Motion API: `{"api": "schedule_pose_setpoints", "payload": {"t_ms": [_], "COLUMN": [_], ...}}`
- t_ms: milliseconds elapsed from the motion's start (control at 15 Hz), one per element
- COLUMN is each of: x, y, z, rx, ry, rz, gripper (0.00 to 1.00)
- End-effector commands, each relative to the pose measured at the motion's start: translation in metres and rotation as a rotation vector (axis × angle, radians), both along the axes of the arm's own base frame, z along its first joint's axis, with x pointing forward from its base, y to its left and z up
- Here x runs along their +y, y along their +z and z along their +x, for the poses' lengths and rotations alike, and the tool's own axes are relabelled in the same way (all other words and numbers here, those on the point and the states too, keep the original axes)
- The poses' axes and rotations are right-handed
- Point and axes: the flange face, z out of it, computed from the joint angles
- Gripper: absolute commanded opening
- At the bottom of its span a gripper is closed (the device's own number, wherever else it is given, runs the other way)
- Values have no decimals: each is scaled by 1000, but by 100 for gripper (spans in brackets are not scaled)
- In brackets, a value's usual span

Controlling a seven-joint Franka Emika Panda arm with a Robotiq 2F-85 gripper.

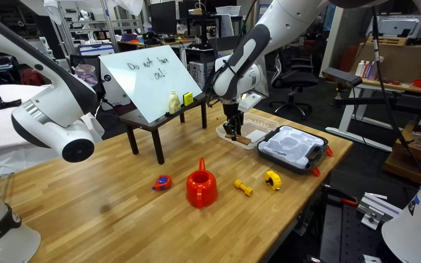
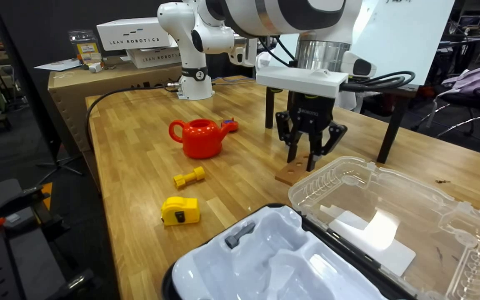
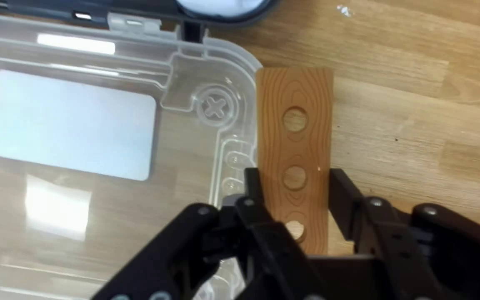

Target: Place the wooden object in the top left segment in the box

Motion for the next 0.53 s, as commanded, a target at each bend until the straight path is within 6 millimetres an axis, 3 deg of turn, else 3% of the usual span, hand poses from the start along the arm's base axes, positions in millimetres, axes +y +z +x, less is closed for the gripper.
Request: {"api": "schedule_pose_setpoints", "payload": {"t_ms": [0, 467], "x": [-20, -79], "y": [9, 4], "z": [-19, -50], "rx": [-6, 20], "ry": [-112, -362], "rz": [-49, -127], "gripper": [18, 18]}}
